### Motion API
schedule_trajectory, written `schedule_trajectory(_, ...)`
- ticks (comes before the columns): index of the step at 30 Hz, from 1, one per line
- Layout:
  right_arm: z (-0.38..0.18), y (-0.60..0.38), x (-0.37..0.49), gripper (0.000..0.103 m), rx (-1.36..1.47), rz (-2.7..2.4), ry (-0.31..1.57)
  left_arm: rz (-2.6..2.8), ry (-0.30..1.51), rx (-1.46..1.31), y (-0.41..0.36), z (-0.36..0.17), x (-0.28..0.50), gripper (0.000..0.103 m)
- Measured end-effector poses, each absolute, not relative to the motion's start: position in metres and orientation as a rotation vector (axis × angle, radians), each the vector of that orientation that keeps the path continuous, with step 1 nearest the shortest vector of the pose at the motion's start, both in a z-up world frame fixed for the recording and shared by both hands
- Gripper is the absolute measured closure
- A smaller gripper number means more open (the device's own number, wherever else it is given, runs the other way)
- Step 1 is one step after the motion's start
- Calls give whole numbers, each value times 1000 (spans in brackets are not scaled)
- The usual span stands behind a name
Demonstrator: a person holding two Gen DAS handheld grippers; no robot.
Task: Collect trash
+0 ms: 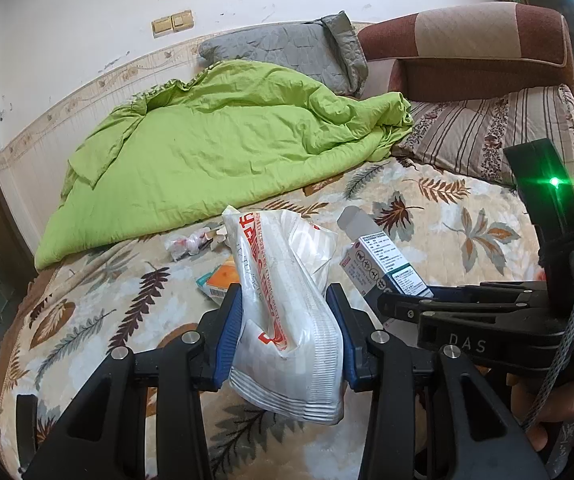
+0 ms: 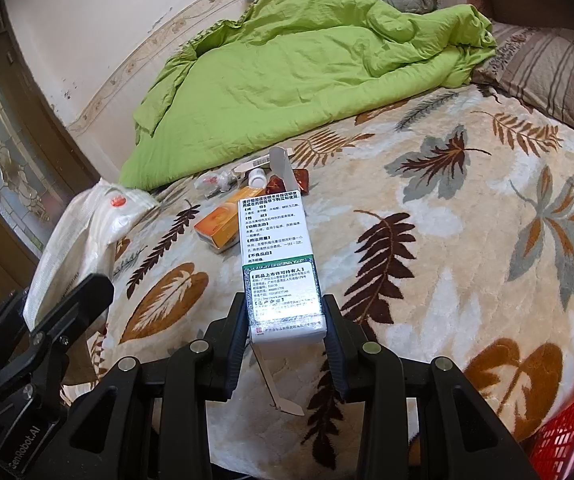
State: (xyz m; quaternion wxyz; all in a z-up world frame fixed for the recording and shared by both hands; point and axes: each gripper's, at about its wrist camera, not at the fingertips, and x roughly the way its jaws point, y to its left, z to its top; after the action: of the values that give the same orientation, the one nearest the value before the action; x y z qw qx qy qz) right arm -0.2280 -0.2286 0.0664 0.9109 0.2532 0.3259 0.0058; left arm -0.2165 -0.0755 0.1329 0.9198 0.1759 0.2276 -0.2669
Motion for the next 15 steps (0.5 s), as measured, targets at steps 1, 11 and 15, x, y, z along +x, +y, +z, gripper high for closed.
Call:
schedule_trajectory(1, 67, -230, -230, 64, 532, 11, 667, -556, 477, 353, -74, 132, -215, 62)
schedule_trajectory(11, 85, -270, -290, 64, 616, -89, 623, -677, 545, 305, -81, 123, -211, 62)
schedule_trajectory(15, 92, -284, -323, 64, 626, -148, 608, -738, 539, 313, -100, 125, -217, 62)
